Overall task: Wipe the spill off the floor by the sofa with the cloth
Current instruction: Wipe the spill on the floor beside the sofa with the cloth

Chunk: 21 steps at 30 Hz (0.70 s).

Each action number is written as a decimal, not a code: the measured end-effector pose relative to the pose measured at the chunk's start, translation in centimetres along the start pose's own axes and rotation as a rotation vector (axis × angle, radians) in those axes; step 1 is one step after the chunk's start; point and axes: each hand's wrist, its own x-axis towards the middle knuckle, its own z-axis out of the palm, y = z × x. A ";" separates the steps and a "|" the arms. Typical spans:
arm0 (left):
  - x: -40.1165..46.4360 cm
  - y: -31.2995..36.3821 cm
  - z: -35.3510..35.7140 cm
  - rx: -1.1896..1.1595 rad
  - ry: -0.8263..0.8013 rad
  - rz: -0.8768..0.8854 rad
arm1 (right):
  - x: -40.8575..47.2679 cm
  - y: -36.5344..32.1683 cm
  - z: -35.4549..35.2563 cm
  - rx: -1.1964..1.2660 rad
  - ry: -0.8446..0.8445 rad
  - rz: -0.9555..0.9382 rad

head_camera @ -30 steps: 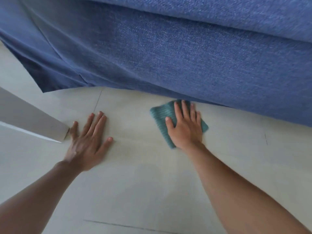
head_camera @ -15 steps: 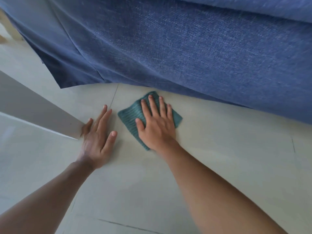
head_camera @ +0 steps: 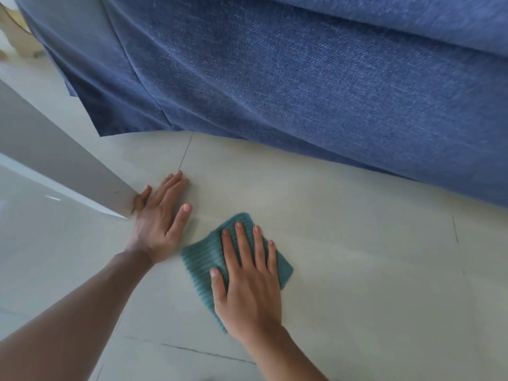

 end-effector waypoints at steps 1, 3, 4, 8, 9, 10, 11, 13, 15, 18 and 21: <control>0.0 0.1 0.0 0.020 -0.017 0.008 | -0.7 0.2 0.0 0.002 -0.004 -0.007; 0.0 0.4 -0.1 0.064 -0.055 0.037 | -1.6 1.1 -0.2 0.009 -0.009 -0.022; 0.0 0.6 -0.2 0.090 -0.071 0.061 | -1.9 2.0 -0.4 0.006 -0.005 -0.017; -0.3 1.4 -0.2 0.214 -0.114 0.136 | -3.0 8.6 -2.9 -0.067 0.014 0.013; -0.3 1.7 -0.1 0.229 -0.114 0.149 | -3.1 10.4 -3.6 -0.080 0.004 -0.004; -0.2 2.1 0.1 0.230 -0.110 0.169 | -3.0 11.9 -4.3 -0.062 -0.002 -0.028; 0.1 2.8 0.4 0.221 -0.107 0.196 | -3.0 12.9 -4.8 0.000 0.005 -0.038; 0.8 5.1 1.4 0.186 -0.126 0.268 | -3.0 13.7 -5.3 0.182 0.108 0.039; 1.7 8.0 2.7 0.135 -0.183 0.345 | -3.5 14.1 -5.6 0.264 0.310 0.198; 2.7 12.1 4.7 0.063 -0.341 0.500 | -4.8 13.9 -5.7 0.244 0.452 0.375; 3.2 14.5 6.2 0.140 -0.535 0.686 | -6.0 13.3 -5.0 0.241 0.429 0.418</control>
